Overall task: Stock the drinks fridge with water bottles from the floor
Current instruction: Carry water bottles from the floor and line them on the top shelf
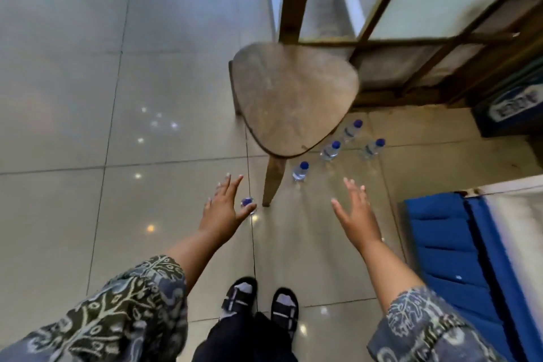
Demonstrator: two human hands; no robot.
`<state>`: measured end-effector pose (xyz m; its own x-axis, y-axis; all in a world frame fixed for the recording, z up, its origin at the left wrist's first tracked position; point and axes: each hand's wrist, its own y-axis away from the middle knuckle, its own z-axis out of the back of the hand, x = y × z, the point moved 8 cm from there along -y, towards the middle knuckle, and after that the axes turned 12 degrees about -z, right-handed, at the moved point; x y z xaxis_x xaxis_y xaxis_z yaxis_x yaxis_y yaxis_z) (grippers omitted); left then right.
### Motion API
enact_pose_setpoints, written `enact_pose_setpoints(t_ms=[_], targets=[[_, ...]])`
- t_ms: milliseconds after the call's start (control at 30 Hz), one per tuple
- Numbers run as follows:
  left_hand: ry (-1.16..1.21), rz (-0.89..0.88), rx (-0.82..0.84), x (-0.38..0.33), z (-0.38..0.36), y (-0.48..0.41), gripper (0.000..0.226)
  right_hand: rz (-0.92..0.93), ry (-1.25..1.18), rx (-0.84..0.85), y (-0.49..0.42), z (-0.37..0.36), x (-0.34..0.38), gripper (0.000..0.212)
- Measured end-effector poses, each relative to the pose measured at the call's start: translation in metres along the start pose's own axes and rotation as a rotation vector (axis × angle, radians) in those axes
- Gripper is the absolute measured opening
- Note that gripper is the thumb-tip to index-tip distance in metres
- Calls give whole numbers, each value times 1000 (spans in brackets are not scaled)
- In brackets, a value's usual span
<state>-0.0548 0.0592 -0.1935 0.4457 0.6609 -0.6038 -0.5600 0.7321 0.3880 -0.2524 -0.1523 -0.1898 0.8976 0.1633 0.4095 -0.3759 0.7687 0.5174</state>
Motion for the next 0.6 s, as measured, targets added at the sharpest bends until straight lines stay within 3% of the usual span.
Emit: enact_pose_setpoints(t_ms=[167,267,400,433,500,600], targets=[[288,162,-31,96,-110,-66,92,-91,-190,-23,-123,-95,-25,70],[317,207,-46,165,-173,-97,104,-163,-239,-24,-191,-160,-45,81],[358,146,-115,229,-220,-152,93,-161,-363,-1,-281,-228,-49,96],[381,107,-113,234,-227,-159,86,-165,-450,1,-294,-236,-49,92],[405,37,-64,240,-241,-169,73,-206,-571,-12,-306,-249,-47,63],[427,16,-27,241,-250,-170,58,-207,-579,-76,-307,-255,-54,38]])
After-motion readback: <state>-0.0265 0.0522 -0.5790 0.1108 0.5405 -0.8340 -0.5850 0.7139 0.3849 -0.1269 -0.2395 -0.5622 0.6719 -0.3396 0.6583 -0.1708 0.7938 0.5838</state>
